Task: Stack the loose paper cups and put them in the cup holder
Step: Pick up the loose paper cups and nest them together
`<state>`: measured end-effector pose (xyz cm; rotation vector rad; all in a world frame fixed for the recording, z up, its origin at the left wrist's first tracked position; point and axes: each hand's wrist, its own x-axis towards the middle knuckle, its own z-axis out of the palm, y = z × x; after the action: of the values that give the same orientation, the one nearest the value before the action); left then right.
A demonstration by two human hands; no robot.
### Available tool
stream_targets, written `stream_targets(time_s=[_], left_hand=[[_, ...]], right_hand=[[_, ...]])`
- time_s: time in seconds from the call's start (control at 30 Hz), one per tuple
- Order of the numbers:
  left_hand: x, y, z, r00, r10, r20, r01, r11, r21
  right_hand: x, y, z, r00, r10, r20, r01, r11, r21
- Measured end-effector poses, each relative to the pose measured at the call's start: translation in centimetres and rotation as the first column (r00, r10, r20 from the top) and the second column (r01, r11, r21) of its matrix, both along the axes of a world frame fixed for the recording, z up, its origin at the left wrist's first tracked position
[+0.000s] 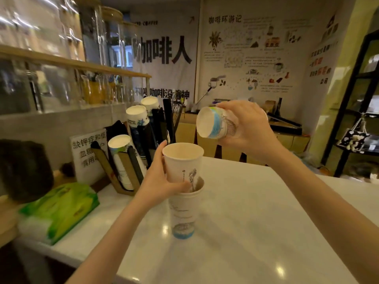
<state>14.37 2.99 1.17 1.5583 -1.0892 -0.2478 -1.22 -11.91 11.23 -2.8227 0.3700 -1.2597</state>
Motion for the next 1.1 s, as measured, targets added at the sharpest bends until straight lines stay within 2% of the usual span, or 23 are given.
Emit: stream_targets(time_s=[0.1,0.2,0.33,0.47,0.57,0.63,0.7,0.83,0.93,1.03,1.1], left_hand=[[0.2,0.0,-1.3,1.000,-0.004,-0.022,0.005,1.000,0.027],[0.4,0.0,-2.1,0.998,-0.023,-0.055,0.025,0.999,0.025],[0.7,0.0,-2.8,0.992,-0.039,-0.118,0.043,0.999,0.030],[0.6,0.1,-3.3,0.990,-0.058,-0.131,0.063,0.998,0.031],[0.6,0.2,-3.5,0.991,-0.081,-0.109,0.085,0.996,0.033],[0.7,0.2,-3.7,0.995,-0.073,-0.069,0.075,0.997,0.031],[0.8,0.1,-3.9,0.997,-0.065,-0.050,0.066,0.998,0.024],[1.1,0.3,-4.3,0.997,-0.074,0.015,0.074,0.997,0.016],[1.0,0.4,-4.5,0.994,-0.093,0.065,0.093,0.996,-0.004],[0.8,0.3,-4.5,0.994,-0.081,0.073,0.081,0.997,0.001],[0.8,0.3,-4.4,0.994,-0.088,0.068,0.086,0.996,0.029]], right_hand=[[1.6,2.1,-0.5,0.986,-0.117,-0.121,0.061,0.917,-0.394],[2.8,3.7,-2.1,0.963,-0.173,-0.206,0.013,0.795,-0.607],[3.2,4.8,-3.5,0.934,-0.226,-0.276,-0.051,0.682,-0.730],[3.0,5.4,-4.6,0.892,-0.204,-0.404,-0.173,0.671,-0.721],[2.7,6.2,-6.0,0.862,-0.042,-0.505,-0.307,0.750,-0.586],[2.6,6.7,-7.0,0.828,0.124,-0.547,-0.371,0.852,-0.370],[2.3,7.2,-8.0,0.801,0.253,-0.542,-0.399,0.901,-0.169],[2.2,7.5,-8.8,0.800,0.408,-0.440,-0.426,0.903,0.063],[2.5,7.3,-8.3,0.820,0.484,-0.305,-0.436,0.874,0.213],[2.8,5.6,-7.8,0.860,0.472,-0.196,-0.417,0.870,0.264],[2.8,3.7,-7.9,0.894,0.416,-0.165,-0.336,0.868,0.366]])
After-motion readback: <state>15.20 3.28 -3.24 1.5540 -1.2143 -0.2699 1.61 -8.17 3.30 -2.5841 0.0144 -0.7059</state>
